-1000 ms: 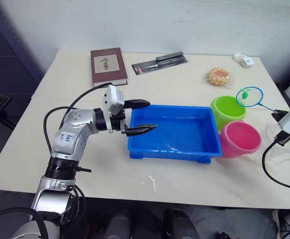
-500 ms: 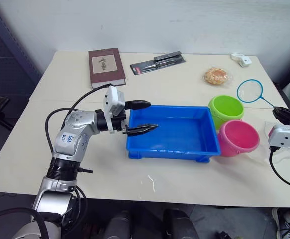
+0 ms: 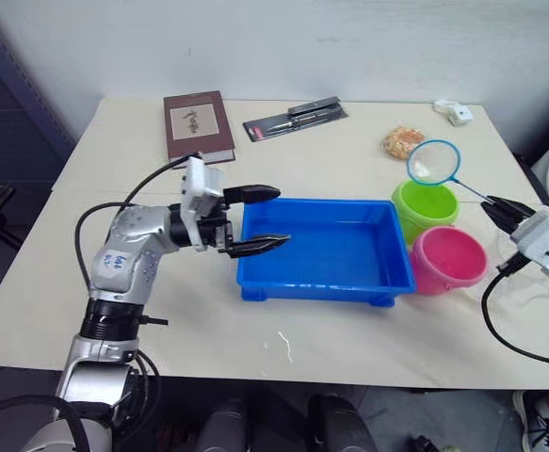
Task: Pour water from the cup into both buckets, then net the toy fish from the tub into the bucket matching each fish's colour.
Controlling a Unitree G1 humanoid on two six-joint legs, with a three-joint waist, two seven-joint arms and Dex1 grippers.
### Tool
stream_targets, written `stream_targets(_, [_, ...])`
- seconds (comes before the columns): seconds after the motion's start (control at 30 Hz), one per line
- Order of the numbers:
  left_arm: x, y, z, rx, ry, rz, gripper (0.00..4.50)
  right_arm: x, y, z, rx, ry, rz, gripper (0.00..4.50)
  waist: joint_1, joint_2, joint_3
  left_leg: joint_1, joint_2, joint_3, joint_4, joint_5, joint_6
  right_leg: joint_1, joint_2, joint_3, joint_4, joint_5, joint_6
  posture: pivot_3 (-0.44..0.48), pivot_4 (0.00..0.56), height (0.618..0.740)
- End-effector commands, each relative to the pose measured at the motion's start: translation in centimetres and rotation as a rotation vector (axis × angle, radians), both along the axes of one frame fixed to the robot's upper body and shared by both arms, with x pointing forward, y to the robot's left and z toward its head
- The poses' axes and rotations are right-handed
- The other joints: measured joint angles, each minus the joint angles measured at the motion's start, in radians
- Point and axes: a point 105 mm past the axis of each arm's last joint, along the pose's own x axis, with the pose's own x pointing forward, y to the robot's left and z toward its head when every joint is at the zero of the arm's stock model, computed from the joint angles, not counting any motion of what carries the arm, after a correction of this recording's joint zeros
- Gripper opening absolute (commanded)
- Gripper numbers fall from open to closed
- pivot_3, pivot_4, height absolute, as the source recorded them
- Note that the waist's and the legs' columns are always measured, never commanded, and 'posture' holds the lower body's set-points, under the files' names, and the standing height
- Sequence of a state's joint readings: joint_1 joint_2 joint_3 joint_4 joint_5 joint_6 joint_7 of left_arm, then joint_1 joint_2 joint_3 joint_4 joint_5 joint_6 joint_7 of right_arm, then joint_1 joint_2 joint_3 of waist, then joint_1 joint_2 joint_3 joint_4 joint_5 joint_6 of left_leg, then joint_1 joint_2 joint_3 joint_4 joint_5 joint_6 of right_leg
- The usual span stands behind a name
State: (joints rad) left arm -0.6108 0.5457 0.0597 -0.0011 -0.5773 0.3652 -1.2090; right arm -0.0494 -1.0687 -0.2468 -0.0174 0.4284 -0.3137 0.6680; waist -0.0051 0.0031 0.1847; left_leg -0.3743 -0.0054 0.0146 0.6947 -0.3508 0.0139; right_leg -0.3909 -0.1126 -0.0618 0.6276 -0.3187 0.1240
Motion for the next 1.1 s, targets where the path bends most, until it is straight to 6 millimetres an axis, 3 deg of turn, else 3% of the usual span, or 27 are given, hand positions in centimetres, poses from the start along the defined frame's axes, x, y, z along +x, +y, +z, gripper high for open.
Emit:
stream_targets(0.03, [-2.7, 1.5, 1.5, 0.052, -0.081, -0.080, 4.49, -2.3, 4.3, 1.3, 0.053, 0.056, 0.235, 0.00, 0.004, 0.000, 0.000, 0.000, 0.000, -0.001, 0.000, 0.000, 0.000, 0.000, 0.000, 0.000, 0.000, 0.000, 0.000, 0.000, 0.150, 0.738])
stream_targets(0.2, [-5.7, 3.3, 0.0, 0.167, -0.112, -0.119, 4.49, -4.4, 7.6, -0.9, 0.061, 0.263, 0.394, 0.00, 0.020, 0.000, 0.000, 0.002, -0.001, -0.008, 0.003, -0.001, 0.001, 0.008, -0.002, 0.001, -0.005, 0.000, 0.000, 0.000, 0.150, 0.738])
stream_targets(0.33, [-7.3, 6.2, -3.4, 0.311, -0.039, -0.089, 4.49, -7.6, 10.8, -5.2, 0.016, 0.449, 0.594, 0.00, 0.023, 0.000, 0.000, 0.006, 0.000, -0.010, 0.001, -0.003, -0.001, 0.013, -0.004, 0.000, -0.009, -0.001, -0.001, 0.000, 0.150, 0.738])
stream_targets(0.5, [-8.2, 8.2, -5.3, 0.356, 0.048, -0.024, 4.49, -9.6, 13.7, -9.8, 0.018, 0.519, 0.711, 0.00, 0.027, 0.000, 0.000, 0.006, 0.000, -0.011, 0.001, -0.003, -0.001, 0.014, -0.004, -0.001, -0.012, -0.001, -0.003, 0.000, 0.150, 0.738])
stream_targets(0.6, [-9.1, 8.4, -6.4, 0.393, 0.093, -0.027, 4.49, -9.4, 14.8, -12.7, 0.017, 0.520, 0.705, 0.00, 0.023, 0.000, 0.000, 0.007, 0.001, -0.011, 0.001, -0.004, -0.002, 0.014, -0.004, 0.000, -0.012, -0.002, -0.003, 0.000, 0.150, 0.738])
stream_targets(0.8, [-9.4, 8.6, -6.5, 0.414, 0.118, -0.020, 4.49, -7.0, 15.0, -16.2, -0.076, 0.478, 0.682, 0.00, 0.012, 0.001, 0.000, 0.008, 0.000, -0.010, 0.001, -0.004, -0.002, 0.013, -0.003, 0.000, -0.010, -0.002, -0.004, 0.000, 0.150, 0.738])
stream_targets(1.0, [-8.8, 8.3, -6.5, 0.417, 0.117, -0.017, 4.49, -4.8, 15.8, -18.0, -0.055, 0.504, 0.678, 0.00, 0.000, 0.001, 0.001, 0.008, 0.001, -0.010, 0.000, -0.004, -0.003, 0.012, -0.002, -0.001, -0.005, -0.003, -0.005, 0.000, 0.150, 0.738])
stream_targets(1.1, [-8.6, 8.1, -6.6, 0.420, 0.117, -0.017, 4.50, -4.1, 15.7, -17.8, -0.056, 0.511, 0.676, 1.15, 0.000, 0.001, 0.001, 0.008, 0.001, -0.010, 0.000, -0.004, -0.003, 0.012, -0.002, 0.000, -0.005, -0.003, -0.005, 0.000, 0.150, 0.738])
